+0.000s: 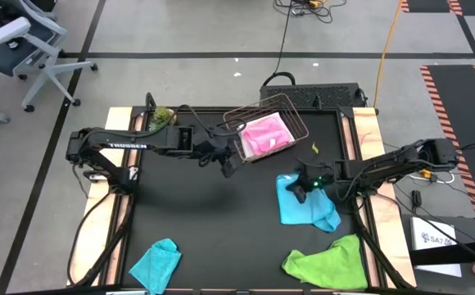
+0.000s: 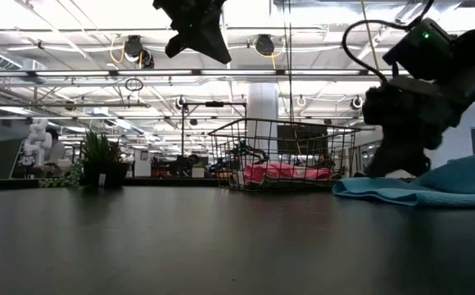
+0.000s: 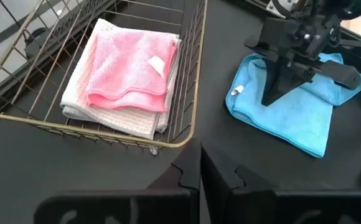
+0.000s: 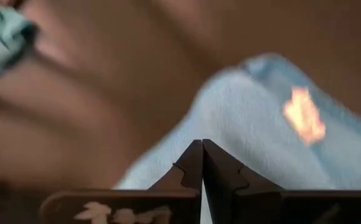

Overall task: Fold microfiber towels
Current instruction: Fold the right blue towel

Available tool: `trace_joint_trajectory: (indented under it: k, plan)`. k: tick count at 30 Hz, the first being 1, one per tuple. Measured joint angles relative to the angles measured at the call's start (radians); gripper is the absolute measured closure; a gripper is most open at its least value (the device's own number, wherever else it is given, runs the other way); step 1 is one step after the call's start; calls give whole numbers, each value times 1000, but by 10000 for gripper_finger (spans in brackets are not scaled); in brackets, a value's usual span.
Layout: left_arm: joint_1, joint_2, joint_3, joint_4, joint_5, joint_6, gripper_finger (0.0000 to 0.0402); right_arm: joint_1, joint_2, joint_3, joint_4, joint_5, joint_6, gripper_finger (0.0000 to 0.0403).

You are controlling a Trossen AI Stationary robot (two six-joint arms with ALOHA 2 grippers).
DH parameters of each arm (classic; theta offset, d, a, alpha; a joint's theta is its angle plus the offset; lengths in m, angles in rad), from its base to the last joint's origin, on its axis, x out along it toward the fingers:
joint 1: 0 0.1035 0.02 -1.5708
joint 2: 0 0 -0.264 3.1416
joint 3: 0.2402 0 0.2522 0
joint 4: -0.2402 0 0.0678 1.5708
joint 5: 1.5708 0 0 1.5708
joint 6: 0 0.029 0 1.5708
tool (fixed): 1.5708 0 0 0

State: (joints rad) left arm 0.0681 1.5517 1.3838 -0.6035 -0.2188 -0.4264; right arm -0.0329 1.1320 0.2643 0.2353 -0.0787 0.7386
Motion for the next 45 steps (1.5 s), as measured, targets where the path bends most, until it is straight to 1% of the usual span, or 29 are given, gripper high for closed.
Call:
trace_joint_trajectory:
  k: [4, 6, 8, 10, 14, 17, 20, 24, 29, 32, 34, 37, 40, 45]
  plan:
    - [0, 0, 0, 2, 0, -1, 377, -6, -1, 1, 106, -1, 11, 403]
    - [0, 0, 0, 3, 0, -1, 377, -6, -1, 7, 88, -26, 40, 403]
    - [0, 0, 0, 2, 5, -1, 376, -4, -1, 28, 22, -61, 87, 403]
    - [-1, 0, 0, 2, 7, -1, 376, 3, -1, 72, -98, -86, 103, 403]
    - [-3, 0, 0, 2, 8, -1, 376, 10, -1, 225, -470, -100, 32, 403]
    - [-3, 0, 0, 2, 8, -1, 376, 10, -1, 351, -730, -46, -27, 403]
    - [-3, 0, 0, 2, 8, -1, 376, 9, -2, 449, -899, -22, -37, 403]
    - [-3, 0, 0, 2, 8, 3, 376, 17, -2, 481, -1040, -53, 44, 403]
    - [-1, 0, 0, 2, 8, 12, 376, 67, 7, 481, -1305, -53, 66, 403]
    - [3, 0, 0, 2, 8, 18, 376, 83, 6, 481, -1409, -53, 95, 403]
    - [7, 1, 0, 2, 8, 26, 376, 90, 6, 481, -1422, -53, 104, 403]
    - [18, 1, 0, 2, 8, 30, 376, 95, 7, 481, -1389, -53, 106, 403]
    - [28, 1, 0, 1, 8, 31, 376, 95, 9, 461, -1305, -55, 106, 403]
    - [32, 1, 0, 0, 8, 31, 376, 95, 28, 375, -1144, -83, 107, 403]
